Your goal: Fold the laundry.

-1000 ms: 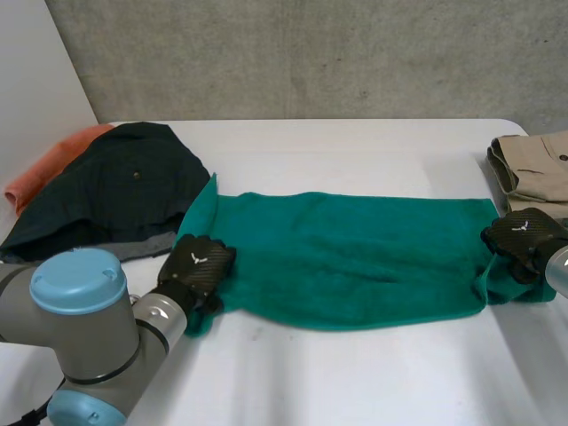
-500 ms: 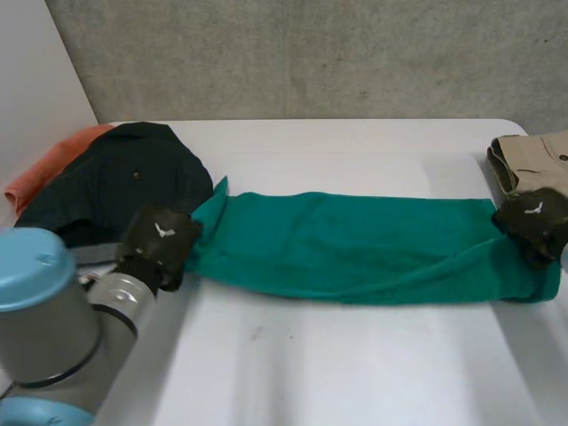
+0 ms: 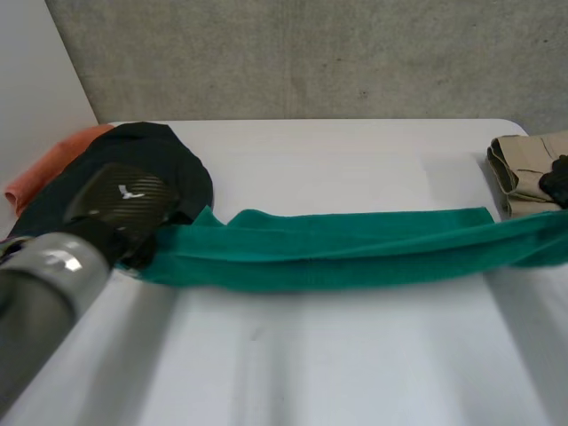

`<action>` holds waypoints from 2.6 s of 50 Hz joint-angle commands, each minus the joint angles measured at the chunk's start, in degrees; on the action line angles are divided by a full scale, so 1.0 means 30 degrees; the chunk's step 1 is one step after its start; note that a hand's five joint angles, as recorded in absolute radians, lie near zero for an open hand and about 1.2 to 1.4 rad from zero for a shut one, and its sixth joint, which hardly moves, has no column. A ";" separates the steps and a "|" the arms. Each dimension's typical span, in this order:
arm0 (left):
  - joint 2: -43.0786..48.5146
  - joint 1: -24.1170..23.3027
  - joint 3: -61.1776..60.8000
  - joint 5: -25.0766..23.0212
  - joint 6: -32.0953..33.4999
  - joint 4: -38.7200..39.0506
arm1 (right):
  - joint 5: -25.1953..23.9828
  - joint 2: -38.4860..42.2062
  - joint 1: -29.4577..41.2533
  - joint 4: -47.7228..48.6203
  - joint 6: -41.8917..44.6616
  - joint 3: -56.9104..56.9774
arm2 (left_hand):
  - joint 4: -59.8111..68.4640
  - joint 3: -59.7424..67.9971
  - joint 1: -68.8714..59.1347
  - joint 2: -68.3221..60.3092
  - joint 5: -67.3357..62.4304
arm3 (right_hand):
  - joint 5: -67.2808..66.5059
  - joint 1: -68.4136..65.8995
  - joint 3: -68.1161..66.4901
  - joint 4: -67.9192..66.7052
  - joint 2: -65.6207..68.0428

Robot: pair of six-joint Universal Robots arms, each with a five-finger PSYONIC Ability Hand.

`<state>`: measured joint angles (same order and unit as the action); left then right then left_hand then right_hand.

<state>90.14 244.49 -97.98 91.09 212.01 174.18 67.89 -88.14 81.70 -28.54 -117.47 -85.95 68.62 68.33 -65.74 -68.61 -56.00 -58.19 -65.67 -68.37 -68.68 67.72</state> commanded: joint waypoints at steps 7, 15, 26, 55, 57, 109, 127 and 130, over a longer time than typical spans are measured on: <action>1.1492 0.1063 1.1460 -0.0013 0.1781 0.5561 | 0.4789 0.8228 0.4375 0.8126 -0.4730 0.7112 | 0.3795 0.3891 -0.4753 -0.3798 -0.4665 | -0.3936 -0.4776 -0.3875 -0.3775 0.4092; 1.1264 0.1034 1.4729 -0.0188 0.1372 1.4295 | 0.5523 0.7703 0.5432 1.7650 -0.8302 0.8581 | 0.3795 0.3891 -0.4753 -0.3798 -0.4665 | -0.3936 -0.4776 -0.3875 -0.3775 0.4092; 1.0238 0.1005 1.1950 -0.0276 -0.0680 1.2692 | 0.5260 0.7115 0.5345 1.7804 -0.9625 0.6825 | 0.3795 0.3891 -0.4753 -0.3798 -0.4665 | -0.3936 -0.4776 -0.3875 -0.3775 0.4092; 0.2946 -0.1368 -0.2642 -0.0042 -0.0241 -0.2385 | 0.3180 0.3457 0.0368 0.2253 0.3375 -0.4131 | 0.3795 0.3891 -0.4753 -0.3798 -0.4665 | -0.3936 -0.4776 -0.3875 -0.3775 0.4092; 0.2156 -0.1572 -0.2936 -0.0187 -0.0212 -0.5075 | 0.2946 0.2810 -0.0425 0.1048 0.5108 -0.4660 | 0.3795 0.3891 -0.4753 -0.3798 -0.4665 | -0.3936 -0.4776 -0.3875 -0.3775 0.4092; 0.7984 -0.1573 0.3425 0.1481 -0.0299 0.5601 | 0.0284 0.7704 0.1130 0.8782 -0.6255 -0.0937 | -1.9539 -1.9443 1.8580 1.9536 1.8668 | 1.8646 1.7806 1.8707 1.8807 -1.8490; 0.7221 -0.1661 0.0725 0.1511 -0.0855 0.7741 | -0.1482 0.9136 -0.1921 1.1913 -0.4263 -0.3432 | -1.9539 -1.9443 1.8580 1.9536 1.8668 | -0.3936 -0.4776 -0.3875 -0.3775 0.4092; 0.6929 -0.1691 0.0667 0.1540 -0.1118 0.7770 | 0.0069 0.9254 -0.2417 1.2119 -0.4058 -0.3197 | -1.9539 -1.9443 1.8580 1.9536 1.8668 | -0.3936 -0.4776 -0.3875 -0.3775 0.4092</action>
<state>111.77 239.58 -96.16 95.64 209.96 197.51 62.15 -62.33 75.74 5.29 -130.26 -97.17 11.65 12.30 -11.11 -11.92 -2.87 -55.98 -65.95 -66.19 -66.23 66.90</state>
